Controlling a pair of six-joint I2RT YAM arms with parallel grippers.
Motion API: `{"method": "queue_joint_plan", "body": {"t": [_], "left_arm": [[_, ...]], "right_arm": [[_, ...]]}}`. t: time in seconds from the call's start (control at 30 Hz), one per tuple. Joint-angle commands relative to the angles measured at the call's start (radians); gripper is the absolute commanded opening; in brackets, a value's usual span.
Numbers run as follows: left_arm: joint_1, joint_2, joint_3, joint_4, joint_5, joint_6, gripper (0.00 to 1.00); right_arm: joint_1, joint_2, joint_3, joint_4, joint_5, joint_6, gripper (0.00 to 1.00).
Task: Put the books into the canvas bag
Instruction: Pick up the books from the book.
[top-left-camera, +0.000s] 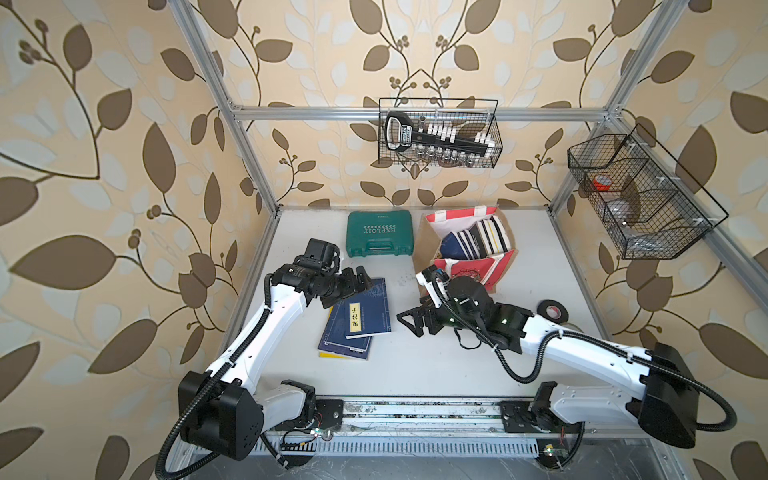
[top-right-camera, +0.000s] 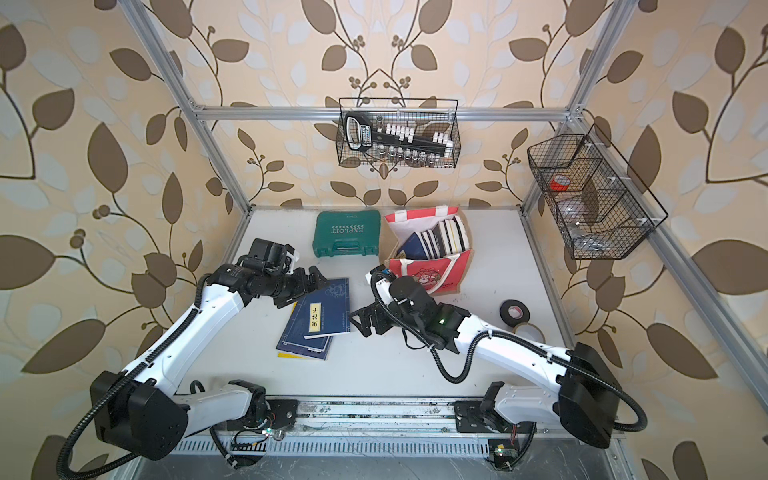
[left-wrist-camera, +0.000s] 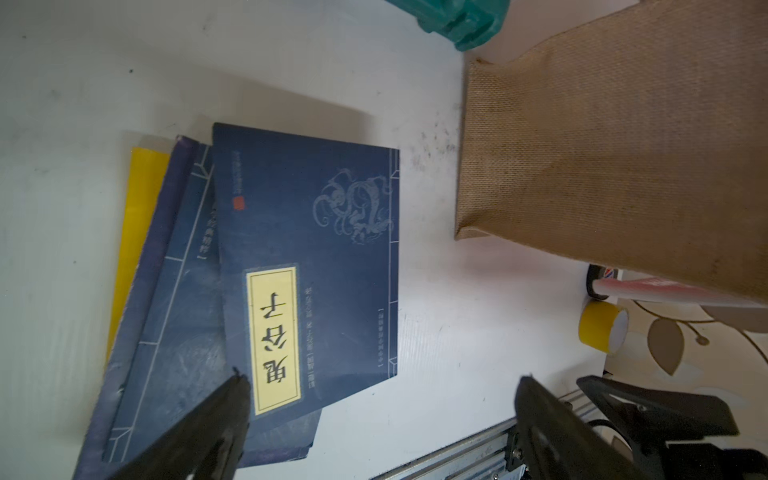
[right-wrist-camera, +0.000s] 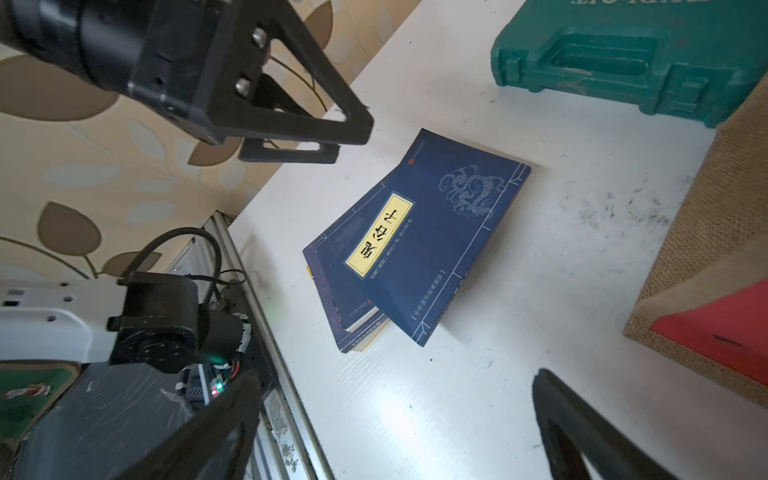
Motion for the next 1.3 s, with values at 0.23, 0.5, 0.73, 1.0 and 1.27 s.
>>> {"method": "queue_joint_plan", "body": {"t": [0.23, 0.5, 0.73, 1.0, 1.27], "left_arm": [[0.115, -0.023, -0.137, 0.088, 0.028, -0.05, 0.99], [0.146, 0.003, -0.18, 0.143, 0.1, -0.046, 0.99], [0.149, -0.027, -0.245, 0.229, 0.165, -0.088, 0.99], [0.149, -0.025, -0.301, 0.283, 0.2, -0.103, 0.99], [0.15, 0.022, -0.322, 0.328, 0.219, -0.128, 0.99]], "right_arm": [[0.004, 0.142, 0.013, 0.062, 0.071, 0.011, 0.99], [-0.011, 0.307, 0.1, 0.086, 0.01, 0.015, 0.99], [-0.061, 0.499, 0.228, 0.09, -0.04, 0.062, 0.99], [-0.101, 0.675, 0.368, 0.094, -0.106, 0.073, 0.99], [-0.159, 0.767, 0.402, 0.225, -0.277, 0.065, 0.99]]}}
